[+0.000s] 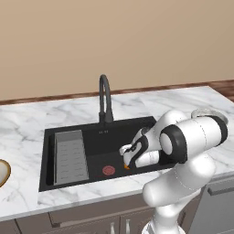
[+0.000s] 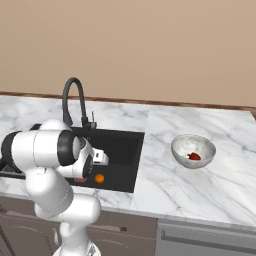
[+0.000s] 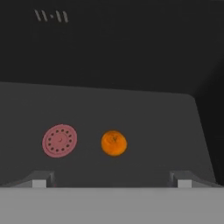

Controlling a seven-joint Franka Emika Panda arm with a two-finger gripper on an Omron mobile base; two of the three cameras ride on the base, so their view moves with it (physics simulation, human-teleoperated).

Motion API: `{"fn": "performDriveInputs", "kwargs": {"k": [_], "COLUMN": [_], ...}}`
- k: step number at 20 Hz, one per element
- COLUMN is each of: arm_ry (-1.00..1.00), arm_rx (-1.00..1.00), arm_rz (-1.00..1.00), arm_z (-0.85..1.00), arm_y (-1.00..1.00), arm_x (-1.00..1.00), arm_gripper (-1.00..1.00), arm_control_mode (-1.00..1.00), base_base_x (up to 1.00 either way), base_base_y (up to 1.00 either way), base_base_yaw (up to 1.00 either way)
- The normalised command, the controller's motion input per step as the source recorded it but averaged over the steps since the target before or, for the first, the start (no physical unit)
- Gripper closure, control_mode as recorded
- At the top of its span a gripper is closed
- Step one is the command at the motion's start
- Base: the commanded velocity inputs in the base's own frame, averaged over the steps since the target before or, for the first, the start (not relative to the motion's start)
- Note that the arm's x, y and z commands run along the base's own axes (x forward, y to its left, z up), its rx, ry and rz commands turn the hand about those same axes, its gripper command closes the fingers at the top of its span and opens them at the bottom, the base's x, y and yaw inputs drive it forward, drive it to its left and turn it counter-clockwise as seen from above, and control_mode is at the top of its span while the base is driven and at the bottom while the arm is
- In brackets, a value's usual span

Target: Pick the bell peppers from the cabinet and place them in one bowl. Pick the tangerine from the sink and place it in the other bowl.

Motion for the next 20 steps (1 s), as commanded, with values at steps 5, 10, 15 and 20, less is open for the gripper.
{"fn": "performDriveInputs", "kwargs": {"k": [5,10,15,20], "arm_ry": [0.05,0.01,0.06,0.10], "arm_rx": [0.00,0.00,0.00,0.00], "arm_rz": [0.00,0.00,0.00,0.00], "arm_z": [0.00,-0.03,-0.07,-0.03], "arm_y": [-0.14,-0.09,-0.04,-0.02], "arm_x": [-0.03,0.00,-0.01,-0.03], "arm_gripper": [-1.00,-1.00,-1.00,-1.00], "arm_control_mode": [-1.00,-1.00,-1.00,-1.00], "base_base_x": [0.00,0.00,0.00,0.00], "base_base_y": [0.00,0.00,0.00,0.00], "base_base_yaw": [0.00,0.00,0.00,0.00]}}
